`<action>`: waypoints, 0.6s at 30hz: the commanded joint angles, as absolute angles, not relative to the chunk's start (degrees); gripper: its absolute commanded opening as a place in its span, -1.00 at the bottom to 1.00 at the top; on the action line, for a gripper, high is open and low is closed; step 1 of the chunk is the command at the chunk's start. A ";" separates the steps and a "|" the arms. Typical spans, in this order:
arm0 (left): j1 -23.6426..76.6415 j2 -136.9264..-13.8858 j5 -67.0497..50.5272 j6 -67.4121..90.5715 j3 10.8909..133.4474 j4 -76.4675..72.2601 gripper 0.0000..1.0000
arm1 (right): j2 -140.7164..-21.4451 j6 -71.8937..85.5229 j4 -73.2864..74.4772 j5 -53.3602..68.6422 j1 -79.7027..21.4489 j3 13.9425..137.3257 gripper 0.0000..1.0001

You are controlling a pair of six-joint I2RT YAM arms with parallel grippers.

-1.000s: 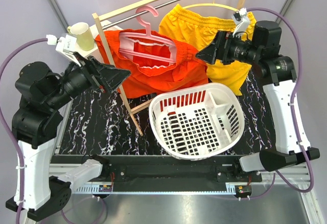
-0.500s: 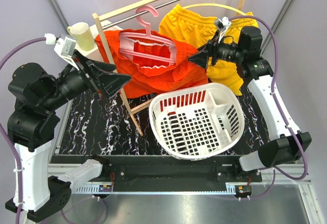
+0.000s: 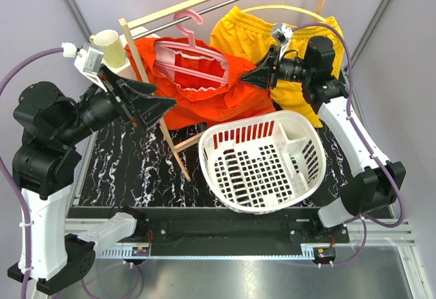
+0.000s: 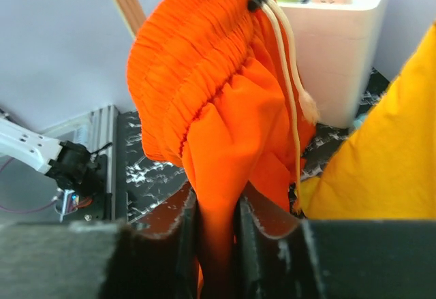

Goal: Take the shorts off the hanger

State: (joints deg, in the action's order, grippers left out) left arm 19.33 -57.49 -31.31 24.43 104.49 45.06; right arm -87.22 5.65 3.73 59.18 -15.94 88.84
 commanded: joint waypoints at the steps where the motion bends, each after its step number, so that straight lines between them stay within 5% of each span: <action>1: 19.16 -57.83 -32.78 24.35 104.50 41.57 0.98 | -85.18 12.29 -5.87 61.96 -16.96 88.34 -0.50; 9: 19.16 -58.36 -33.57 24.35 104.59 41.57 0.98 | -80.77 21.87 -8.35 61.70 -17.14 84.81 -0.99; 18: 19.16 -59.50 -35.95 24.78 104.77 40.96 0.98 | -81.55 41.11 -7.48 55.82 -17.14 86.92 -1.00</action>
